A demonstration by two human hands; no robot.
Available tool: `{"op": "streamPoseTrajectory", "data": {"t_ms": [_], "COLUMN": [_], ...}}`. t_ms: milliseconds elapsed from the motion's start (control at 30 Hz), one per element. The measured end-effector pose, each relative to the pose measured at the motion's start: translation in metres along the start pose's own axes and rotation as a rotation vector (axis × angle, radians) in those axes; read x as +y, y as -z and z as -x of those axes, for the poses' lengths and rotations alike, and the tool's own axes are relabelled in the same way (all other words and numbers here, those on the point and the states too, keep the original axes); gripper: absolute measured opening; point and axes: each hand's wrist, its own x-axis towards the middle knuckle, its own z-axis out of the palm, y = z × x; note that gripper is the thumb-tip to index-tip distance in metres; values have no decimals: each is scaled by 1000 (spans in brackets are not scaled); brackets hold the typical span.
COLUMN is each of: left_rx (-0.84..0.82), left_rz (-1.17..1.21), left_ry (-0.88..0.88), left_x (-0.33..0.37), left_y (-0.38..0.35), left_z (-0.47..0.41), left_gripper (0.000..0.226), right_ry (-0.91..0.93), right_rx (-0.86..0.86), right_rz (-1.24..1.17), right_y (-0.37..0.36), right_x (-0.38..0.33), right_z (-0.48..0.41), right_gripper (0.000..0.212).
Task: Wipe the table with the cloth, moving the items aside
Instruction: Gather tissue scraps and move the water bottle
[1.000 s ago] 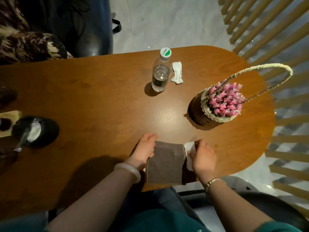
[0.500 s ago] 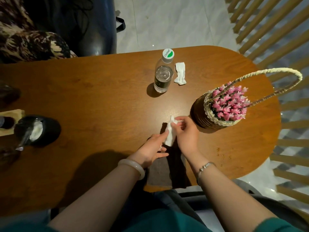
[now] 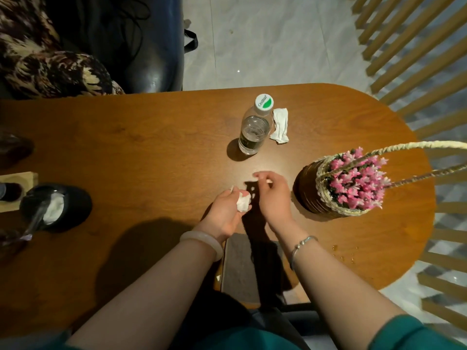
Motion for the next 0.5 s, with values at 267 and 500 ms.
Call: {"op": "streamPoseTrajectory", "data": {"t_ms": [267, 500], "left_rx": [102, -19], "left_rz": [-276, -186], "left_ry": [32, 29], "left_x": [18, 21], "left_y": [15, 32], "left_z": [-1, -2], "left_gripper": [24, 29], "right_ry": [5, -75], "right_rx": [43, -109], "right_rz": [352, 493], "right_y": [11, -5], "right_x": [-24, -17], "right_z": [-92, -136], "right_gripper": [55, 53]}}
